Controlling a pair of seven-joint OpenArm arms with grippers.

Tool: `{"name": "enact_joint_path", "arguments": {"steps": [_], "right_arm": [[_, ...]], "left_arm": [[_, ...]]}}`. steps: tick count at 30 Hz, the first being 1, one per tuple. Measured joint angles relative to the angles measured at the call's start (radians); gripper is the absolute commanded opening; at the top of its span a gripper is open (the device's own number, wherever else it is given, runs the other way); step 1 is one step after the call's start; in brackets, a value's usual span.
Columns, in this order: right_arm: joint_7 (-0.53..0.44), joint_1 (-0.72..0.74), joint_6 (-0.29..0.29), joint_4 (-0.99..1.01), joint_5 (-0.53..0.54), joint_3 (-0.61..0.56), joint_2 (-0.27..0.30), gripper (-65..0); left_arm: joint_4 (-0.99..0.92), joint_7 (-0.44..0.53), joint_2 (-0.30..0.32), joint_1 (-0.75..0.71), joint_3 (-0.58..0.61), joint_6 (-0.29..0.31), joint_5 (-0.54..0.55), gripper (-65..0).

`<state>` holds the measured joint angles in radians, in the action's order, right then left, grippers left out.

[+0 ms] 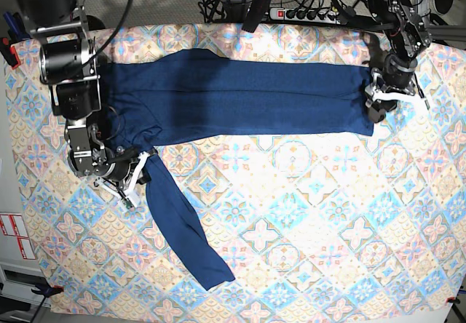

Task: Fold the T-shirt properly
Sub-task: 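Fold the sleeve up onto the folded body with the right gripper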

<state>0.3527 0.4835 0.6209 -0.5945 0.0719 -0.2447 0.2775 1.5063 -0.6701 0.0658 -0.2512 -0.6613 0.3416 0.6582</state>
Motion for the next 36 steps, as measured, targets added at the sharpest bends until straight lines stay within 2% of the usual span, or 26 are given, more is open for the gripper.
{"name": "enact_joint_path", "arguments": {"steps": [2,5,9,15,17,23,29,33,36], "right_arm": [[0.05,-0.074,0.021,-0.113,0.008,0.083,0.002,-64.3],[0.177,-0.19,0.08,-0.313,-0.01,0.217,0.018,-64.3],[0.288,-0.319,0.074,-0.58,-0.009,0.364,0.014,-64.3],[0.415,-0.512,0.08,-0.944,0.006,0.481,-0.074,-64.3],[0.454,-0.573,0.078,-1.044,0.033,0.502,-0.084,-64.3],[0.499,-0.737,0.075,-1.274,0.247,0.506,-0.082,-64.3],[0.524,-0.865,0.075,-1.295,0.419,0.496,-0.082,-64.3],[0.511,-0.876,0.07,-1.295,0.52,0.406,-0.078,-64.3],[0.508,-0.88,0.074,-1.297,0.537,0.306,-0.08,-64.3]], "left_arm": [[0.023,0.0,0.002,0.002,0.004,0.0,0.001,-35.4],[0.036,0.001,0.003,0.002,0.003,0.0,0.002,-35.4],[0.036,-0.003,0.0,0.0,0.006,0.003,-0.002,-35.4],[0.036,-0.002,-0.001,0.001,0.04,0.0,-0.003,-35.4],[0.035,-0.007,-0.002,0.004,0.044,0.002,-0.002,-35.4],[0.034,-0.003,0.0,-0.001,0.04,0.0,-0.003,-35.4],[0.034,-0.004,0.001,0.002,0.04,0.0,-0.003,-35.4],[0.033,-0.003,0.001,0.002,0.04,0.0,-0.003,-35.4],[0.033,-0.003,0.001,0.002,0.04,0.0,-0.002,-35.4]]}}
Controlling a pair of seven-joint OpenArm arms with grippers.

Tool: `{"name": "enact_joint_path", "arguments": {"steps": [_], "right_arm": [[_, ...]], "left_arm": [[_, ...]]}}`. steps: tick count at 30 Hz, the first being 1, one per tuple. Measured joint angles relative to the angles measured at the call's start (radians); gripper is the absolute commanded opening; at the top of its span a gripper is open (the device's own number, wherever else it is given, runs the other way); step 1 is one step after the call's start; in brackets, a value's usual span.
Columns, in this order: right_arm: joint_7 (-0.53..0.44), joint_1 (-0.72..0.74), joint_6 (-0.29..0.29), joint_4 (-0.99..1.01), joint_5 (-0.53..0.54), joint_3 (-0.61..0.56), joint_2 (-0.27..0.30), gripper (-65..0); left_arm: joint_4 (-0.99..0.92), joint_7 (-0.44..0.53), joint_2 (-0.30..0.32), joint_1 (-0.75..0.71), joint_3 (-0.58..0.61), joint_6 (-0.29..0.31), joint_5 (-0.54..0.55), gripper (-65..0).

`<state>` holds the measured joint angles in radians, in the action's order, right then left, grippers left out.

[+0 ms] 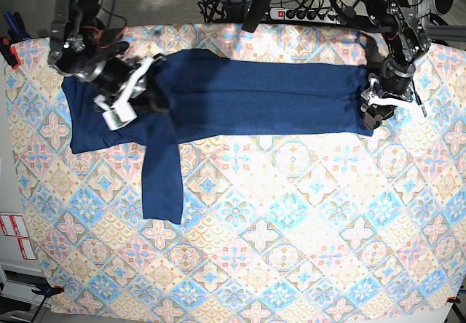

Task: Fold the T-shirt properly
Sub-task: 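Fold the sleeve up onto the folded body with the right gripper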

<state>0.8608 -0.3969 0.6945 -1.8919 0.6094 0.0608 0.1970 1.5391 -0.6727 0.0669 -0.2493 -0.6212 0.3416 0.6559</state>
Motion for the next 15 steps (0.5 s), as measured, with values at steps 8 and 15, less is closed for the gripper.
{"name": "enact_joint_path", "arguments": {"steps": [8,15], "right_arm": [[0.008,0.032,-0.005,0.005,-0.007,-0.275,0.005,-64.1],[0.006,0.083,-0.008,0.067,-0.129,-0.292,0.031,-59.9]], "left_arm": [[0.0,0.0,0.0,0.0,0.0,0.0,0.0,-35.4],[0.0,0.0,0.0,0.0,0.0,-0.001,0.0,-35.4]]}}
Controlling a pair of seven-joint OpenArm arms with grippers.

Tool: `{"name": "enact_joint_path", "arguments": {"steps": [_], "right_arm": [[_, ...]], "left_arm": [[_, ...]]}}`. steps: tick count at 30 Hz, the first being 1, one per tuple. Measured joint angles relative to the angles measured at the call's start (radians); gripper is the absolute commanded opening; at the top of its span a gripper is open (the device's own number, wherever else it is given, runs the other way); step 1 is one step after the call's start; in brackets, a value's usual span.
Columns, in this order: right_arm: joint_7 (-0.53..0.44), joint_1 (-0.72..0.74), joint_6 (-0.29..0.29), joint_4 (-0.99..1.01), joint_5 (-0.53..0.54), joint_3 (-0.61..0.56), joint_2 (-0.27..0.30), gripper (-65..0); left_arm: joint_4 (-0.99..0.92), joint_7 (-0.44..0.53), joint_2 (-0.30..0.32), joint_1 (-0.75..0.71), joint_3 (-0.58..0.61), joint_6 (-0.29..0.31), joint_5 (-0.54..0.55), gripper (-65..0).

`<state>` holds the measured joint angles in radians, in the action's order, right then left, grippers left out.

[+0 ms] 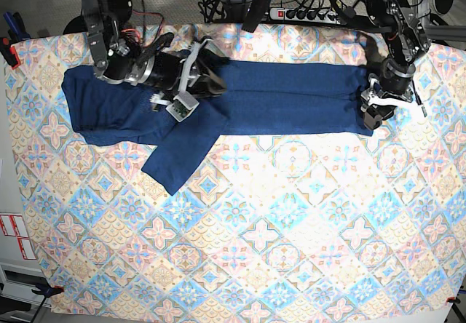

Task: Fold the T-shirt properly
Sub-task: 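Fold the sleeve up onto the folded body with the right gripper, then press and adjust the folded sleeve with the right gripper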

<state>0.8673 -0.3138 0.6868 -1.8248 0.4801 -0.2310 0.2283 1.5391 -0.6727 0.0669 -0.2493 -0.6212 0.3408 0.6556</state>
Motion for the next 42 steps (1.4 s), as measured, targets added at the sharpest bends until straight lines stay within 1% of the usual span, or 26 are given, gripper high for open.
{"name": "enact_joint_path", "arguments": {"steps": [3,6,7,11,14,17,22,24,29,33,35,38,39,42], "right_arm": [[0.008,0.003,0.009,0.0,-0.034,0.044,-0.003,-54.2],[-0.008,0.024,0.009,0.0,-0.038,0.133,-0.01,-49.7],[-0.006,0.032,0.009,0.0,-0.054,0.169,-0.009,-48.4],[-0.002,0.073,0.009,0.007,-0.055,0.309,-0.01,-46.2],[0.001,0.15,0.007,0.071,-0.058,0.372,-0.01,-46.3],[-0.008,0.261,0.01,0.201,-0.052,0.391,-0.014,-46.3],[-0.003,0.409,0.003,0.446,-0.059,0.388,-0.014,-46.2],[-0.012,0.455,0.008,0.547,-0.053,0.388,-0.014,-46.2],[-0.019,0.515,0.005,0.726,-0.063,0.387,-0.021,-46.2],[-0.105,0.546,-0.001,0.845,-0.056,0.386,-0.06,-46.2],[-0.137,0.548,0.007,0.893,-0.074,0.383,-0.073,-46.2],[-0.174,0.566,0.009,0.943,-0.156,0.386,-0.087,-46.2],[-0.187,0.578,0.009,0.957,-0.199,0.389,-0.092,-46.2],[-0.241,0.593,0.0,0.972,-0.272,0.389,-0.119,-46.2]], "left_arm": [[0.0,0.0,0.0,0.0,0.0,0.001,-0.003,-35.4],[0.0,0.0,0.0,0.0,0.0,0.0,-0.003,-35.4],[0.0,0.0,0.0,0.0,0.0,0.0,-0.003,-35.4],[0.0,0.0,0.0,0.0,0.0,0.001,-0.003,-35.4],[0.0,0.0,0.0,0.0,0.0,0.0,-0.003,-35.4],[-0.001,0.003,0.002,0.001,0.0,0.0,-0.003,-35.4],[-0.002,0.002,0.0,0.0,0.002,0.0,-0.003,-35.4],[-0.002,0.001,0.0,0.0,0.002,0.001,-0.003,-35.4],[-0.002,0.0,0.0,0.0,0.0,0.0,-0.003,-35.4],[-0.002,0.0,-0.001,-0.002,0.0,0.0,-0.003,-35.4],[-0.002,0.0,0.0,-0.002,0.0,0.0,-0.003,-35.4],[-0.002,0.0,0.002,-0.002,0.0,-0.003,-0.003,-35.4],[-0.002,0.0,0.001,-0.003,0.0,-0.003,-0.003,-35.4],[-0.002,-0.001,-0.001,-0.002,0.0,-0.003,-0.003,-35.4]]}}
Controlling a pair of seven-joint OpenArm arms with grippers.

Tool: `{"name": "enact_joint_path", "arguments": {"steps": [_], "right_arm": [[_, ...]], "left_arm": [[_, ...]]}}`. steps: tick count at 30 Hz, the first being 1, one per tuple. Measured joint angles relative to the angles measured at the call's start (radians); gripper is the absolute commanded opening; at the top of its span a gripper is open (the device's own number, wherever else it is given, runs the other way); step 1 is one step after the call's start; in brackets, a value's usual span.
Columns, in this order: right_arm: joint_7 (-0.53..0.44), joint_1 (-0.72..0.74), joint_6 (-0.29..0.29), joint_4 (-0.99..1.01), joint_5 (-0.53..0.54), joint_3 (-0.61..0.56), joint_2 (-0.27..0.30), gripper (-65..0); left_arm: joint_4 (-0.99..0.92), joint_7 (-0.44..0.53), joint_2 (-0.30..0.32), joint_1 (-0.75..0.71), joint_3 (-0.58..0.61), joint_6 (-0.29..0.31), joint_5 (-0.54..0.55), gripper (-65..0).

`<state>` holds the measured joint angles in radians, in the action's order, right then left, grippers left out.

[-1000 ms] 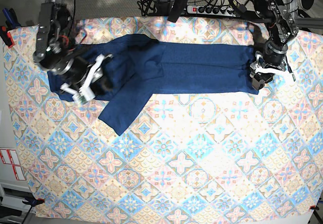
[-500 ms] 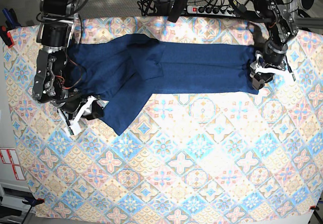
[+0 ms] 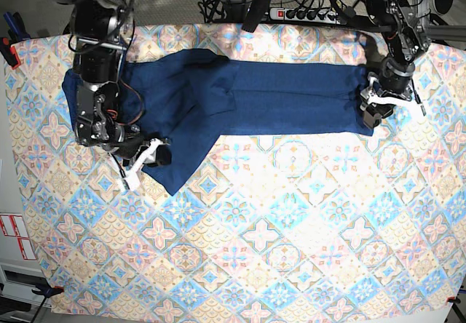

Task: Fold the T-shirt properly
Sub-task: 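Press and adjust the folded sleeve with the right gripper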

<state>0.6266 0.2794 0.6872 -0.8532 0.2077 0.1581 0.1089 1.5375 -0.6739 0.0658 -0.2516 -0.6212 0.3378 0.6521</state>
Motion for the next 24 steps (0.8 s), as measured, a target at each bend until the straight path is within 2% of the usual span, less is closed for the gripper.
{"name": "enact_joint_path", "arguments": {"steps": [4,7,13,16,19,22,24], "right_arm": [[0.006,0.016,0.009,0.005,-0.03,-0.001,-0.029,-46.3],[0.01,0.022,0.008,0.005,-0.04,-0.004,-0.025,-46.9],[0.002,0.025,0.0,0.003,-0.035,-0.181,-0.018,-64.9],[0.003,0.021,0.003,-0.001,-0.025,-0.229,-0.028,-63.7],[0.055,0.019,0.009,-0.025,-0.023,-0.229,-0.025,-63.9],[0.13,-0.008,-0.002,-0.167,-0.056,-0.227,-0.021,-63.9],[0.139,-0.036,0.002,-0.281,-0.006,-0.226,-0.019,-63.9]], "left_arm": [[0.0,0.004,0.003,0.001,0.0,0.0,0.0,-35.4],[0.0,0.0,0.001,0.0,0.0,0.0,0.0,-35.4],[0.0,0.0,0.0,0.002,0.0,0.0,0.0,-35.4],[0.0,0.001,0.001,0.002,0.0,0.0,0.0,-35.4],[0.0,0.001,0.001,0.002,0.0,0.0,0.0,-35.4],[0.0,0.001,0.001,0.002,0.0,0.0,0.0,-35.4],[0.0,0.0,0.001,0.002,-0.003,0.0,0.0,-35.4]]}}
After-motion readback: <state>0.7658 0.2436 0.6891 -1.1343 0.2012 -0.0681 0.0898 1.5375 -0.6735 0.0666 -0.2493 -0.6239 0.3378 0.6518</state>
